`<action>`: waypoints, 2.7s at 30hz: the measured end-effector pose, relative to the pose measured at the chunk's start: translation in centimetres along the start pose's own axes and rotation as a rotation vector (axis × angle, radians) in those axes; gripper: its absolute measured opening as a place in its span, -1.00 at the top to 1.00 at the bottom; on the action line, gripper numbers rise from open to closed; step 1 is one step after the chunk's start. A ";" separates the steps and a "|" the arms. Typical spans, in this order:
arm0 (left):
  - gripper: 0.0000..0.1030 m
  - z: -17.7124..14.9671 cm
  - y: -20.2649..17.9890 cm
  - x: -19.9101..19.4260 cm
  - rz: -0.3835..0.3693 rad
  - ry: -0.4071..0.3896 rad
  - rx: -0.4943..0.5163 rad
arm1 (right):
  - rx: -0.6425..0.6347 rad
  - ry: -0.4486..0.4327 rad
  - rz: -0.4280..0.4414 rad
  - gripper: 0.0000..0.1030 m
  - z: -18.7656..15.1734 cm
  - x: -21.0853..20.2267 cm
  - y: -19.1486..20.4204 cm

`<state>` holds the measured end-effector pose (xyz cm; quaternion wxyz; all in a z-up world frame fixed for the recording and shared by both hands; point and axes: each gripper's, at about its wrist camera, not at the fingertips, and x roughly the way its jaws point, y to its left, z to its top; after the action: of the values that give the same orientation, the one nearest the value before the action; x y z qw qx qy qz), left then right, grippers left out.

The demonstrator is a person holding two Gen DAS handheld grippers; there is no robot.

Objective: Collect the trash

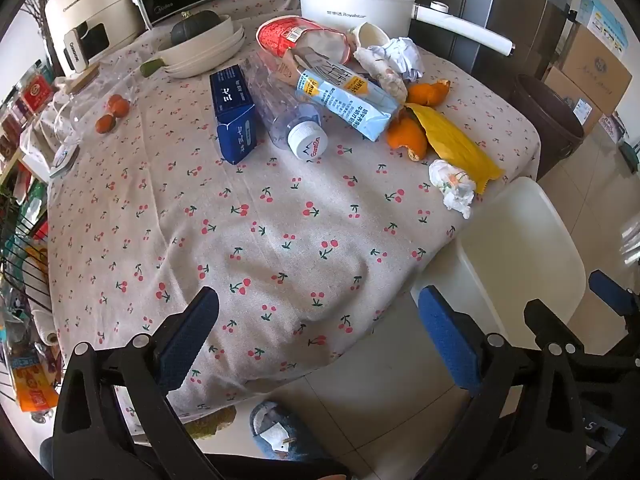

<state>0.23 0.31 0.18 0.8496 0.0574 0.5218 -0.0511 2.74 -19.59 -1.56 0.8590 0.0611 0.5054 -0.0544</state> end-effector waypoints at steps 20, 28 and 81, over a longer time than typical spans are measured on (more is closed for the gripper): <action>-0.86 0.1 -0.3 0.0 0.000 0.000 0.000 | -0.020 0.013 0.005 -0.89 -0.2 0.3 0.5; -0.86 0.1 -0.3 -0.1 0.000 0.000 0.000 | -0.033 0.005 0.008 -0.89 -0.4 0.5 0.7; -0.85 14.5 5.0 2.6 -0.236 -0.003 -0.325 | -0.319 0.000 0.205 -0.52 11.3 4.2 -2.6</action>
<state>14.88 2.96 4.60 0.8365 -0.1422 0.5252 -0.0655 14.11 -24.09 0.07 0.8588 -0.0249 0.4988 0.1141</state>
